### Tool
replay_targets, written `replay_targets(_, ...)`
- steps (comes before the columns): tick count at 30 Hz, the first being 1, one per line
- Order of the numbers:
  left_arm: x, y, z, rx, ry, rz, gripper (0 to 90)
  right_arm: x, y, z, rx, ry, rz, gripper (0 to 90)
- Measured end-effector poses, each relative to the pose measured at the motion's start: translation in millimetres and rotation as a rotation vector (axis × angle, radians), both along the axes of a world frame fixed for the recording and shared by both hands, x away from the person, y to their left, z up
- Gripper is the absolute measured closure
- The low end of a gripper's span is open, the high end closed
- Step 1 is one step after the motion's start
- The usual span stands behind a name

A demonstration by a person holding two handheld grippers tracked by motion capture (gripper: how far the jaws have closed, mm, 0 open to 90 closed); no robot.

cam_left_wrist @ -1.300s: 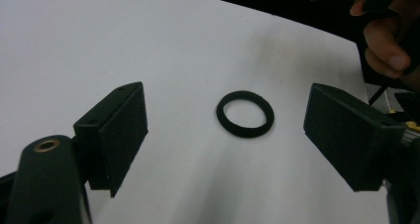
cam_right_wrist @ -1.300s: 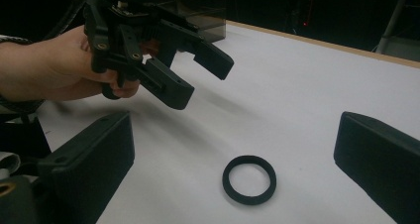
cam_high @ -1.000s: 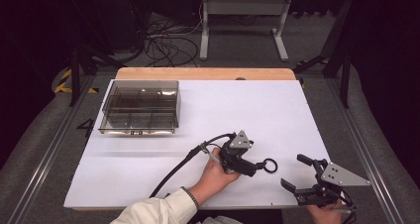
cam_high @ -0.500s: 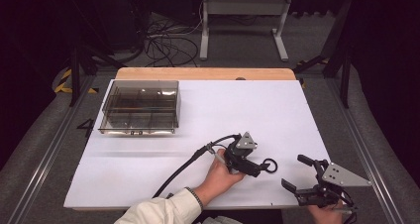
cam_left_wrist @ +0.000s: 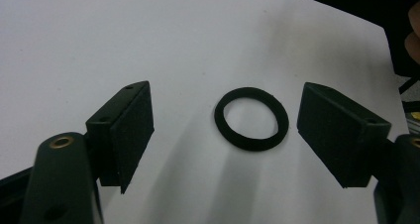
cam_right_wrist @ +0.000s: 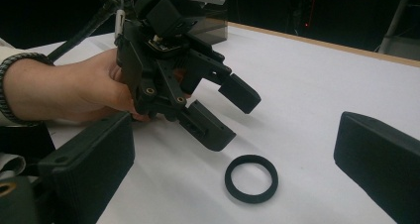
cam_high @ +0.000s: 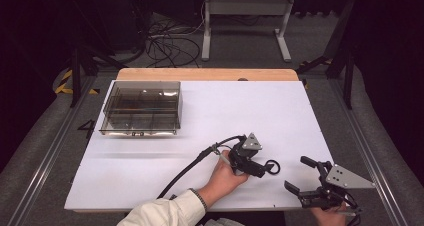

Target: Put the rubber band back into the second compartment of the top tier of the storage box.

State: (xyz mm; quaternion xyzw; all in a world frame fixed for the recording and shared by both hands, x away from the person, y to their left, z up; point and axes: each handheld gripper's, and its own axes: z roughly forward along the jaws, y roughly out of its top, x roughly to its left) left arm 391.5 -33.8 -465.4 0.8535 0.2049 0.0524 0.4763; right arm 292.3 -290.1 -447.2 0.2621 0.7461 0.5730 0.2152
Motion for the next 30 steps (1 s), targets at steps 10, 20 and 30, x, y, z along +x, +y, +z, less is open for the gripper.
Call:
replay_targets(10, -0.3, -12.0, 0.6, 0.046, 0.019, 0.026, 36.5, 0.1, 0.5, -0.1, -0.004, 0.001, 0.004, 3.2)
replay_targets(20, -0.5, -23.1, 0.4, 0.088, 0.029, 0.055, 49.8, -0.6, -0.1, -0.1, 0.002, 0.006, 0.000, 3.3)
replay_targets(30, -1.8, -29.7, -2.1, 0.158, 0.035, 0.075, 64.0, -0.6, 0.0, -0.2, 0.000, 0.006, -0.001, 3.4)
